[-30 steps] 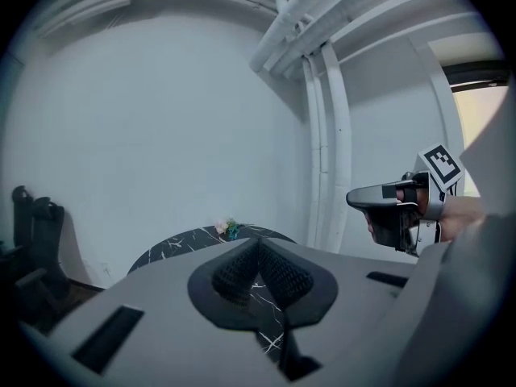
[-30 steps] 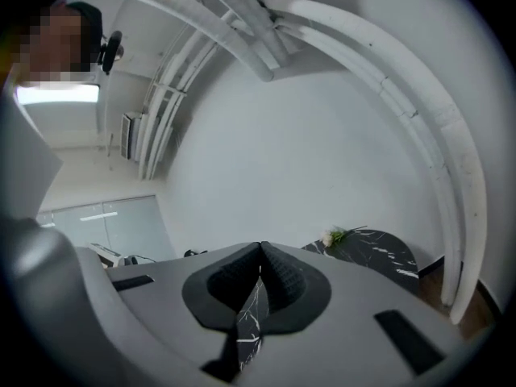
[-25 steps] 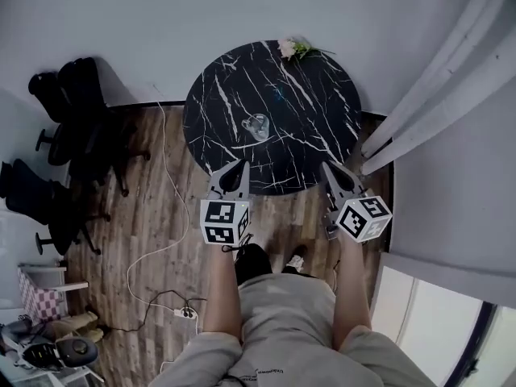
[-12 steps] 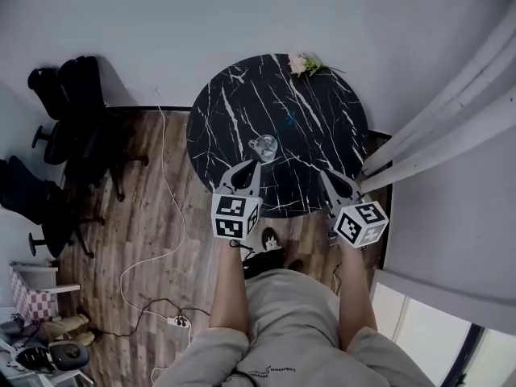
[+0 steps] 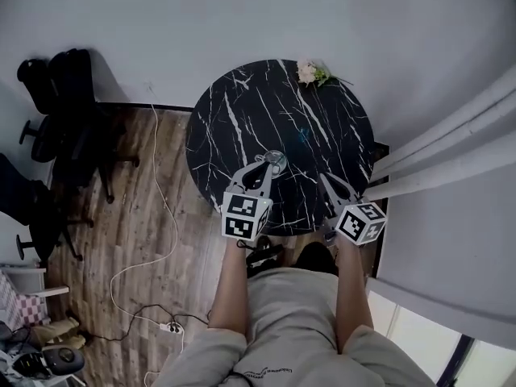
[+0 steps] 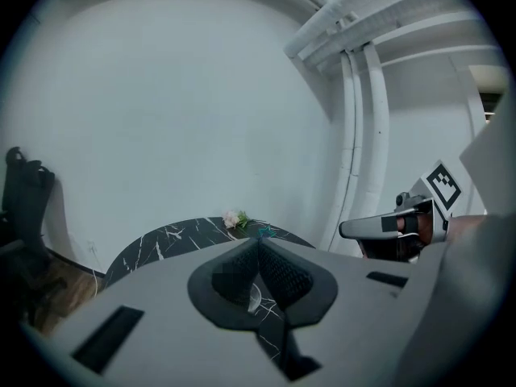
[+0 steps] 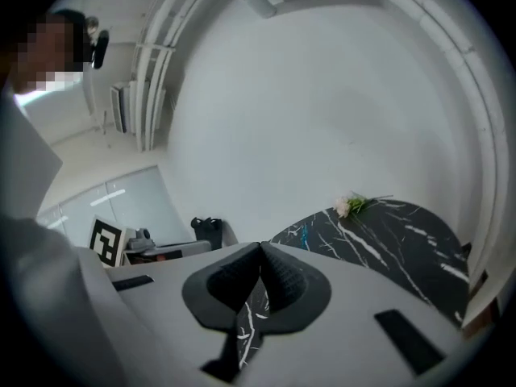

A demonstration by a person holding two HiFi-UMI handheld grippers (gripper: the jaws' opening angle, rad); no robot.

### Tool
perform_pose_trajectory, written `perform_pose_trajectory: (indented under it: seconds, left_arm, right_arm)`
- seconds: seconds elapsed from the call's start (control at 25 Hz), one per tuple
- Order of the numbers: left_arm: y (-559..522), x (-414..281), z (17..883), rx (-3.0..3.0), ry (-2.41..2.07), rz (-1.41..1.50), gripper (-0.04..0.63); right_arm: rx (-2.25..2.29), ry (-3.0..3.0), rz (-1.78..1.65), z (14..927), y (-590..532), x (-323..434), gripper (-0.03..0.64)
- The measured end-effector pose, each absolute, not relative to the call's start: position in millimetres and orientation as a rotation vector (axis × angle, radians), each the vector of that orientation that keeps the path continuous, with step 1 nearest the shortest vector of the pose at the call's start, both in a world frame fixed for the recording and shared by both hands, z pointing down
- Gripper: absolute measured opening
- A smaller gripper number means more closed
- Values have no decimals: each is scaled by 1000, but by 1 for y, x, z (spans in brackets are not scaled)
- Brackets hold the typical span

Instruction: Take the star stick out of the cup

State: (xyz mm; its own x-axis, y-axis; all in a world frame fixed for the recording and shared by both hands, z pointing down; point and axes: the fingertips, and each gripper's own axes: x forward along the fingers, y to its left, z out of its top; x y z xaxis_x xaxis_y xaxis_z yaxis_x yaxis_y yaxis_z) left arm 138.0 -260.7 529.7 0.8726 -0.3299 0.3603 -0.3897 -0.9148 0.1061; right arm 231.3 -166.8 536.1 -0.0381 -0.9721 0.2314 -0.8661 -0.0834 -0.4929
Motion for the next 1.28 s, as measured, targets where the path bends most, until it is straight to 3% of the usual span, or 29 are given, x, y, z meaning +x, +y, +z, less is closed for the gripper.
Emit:
perform_pose_trajectory:
  seconds: [0.6,1.0,1.08,1.28]
  left_arm:
    - [-307,92,547,2699,-867,464,23]
    - [-311,145,556,2630,-977,530,23]
    - [-315,152,553,2619,-1009,540,23]
    - [-322,161,542,2582,-1108,536,23]
  right_arm:
    - [-1965,2039,-1019,583,-237,242,34]
    - [-1870,2105,-1220,610,-265,288,38]
    - [-1822,2140,-1264,615,-272,291,145]
    - [-1740,2227,-1290,618,-291,297,149]
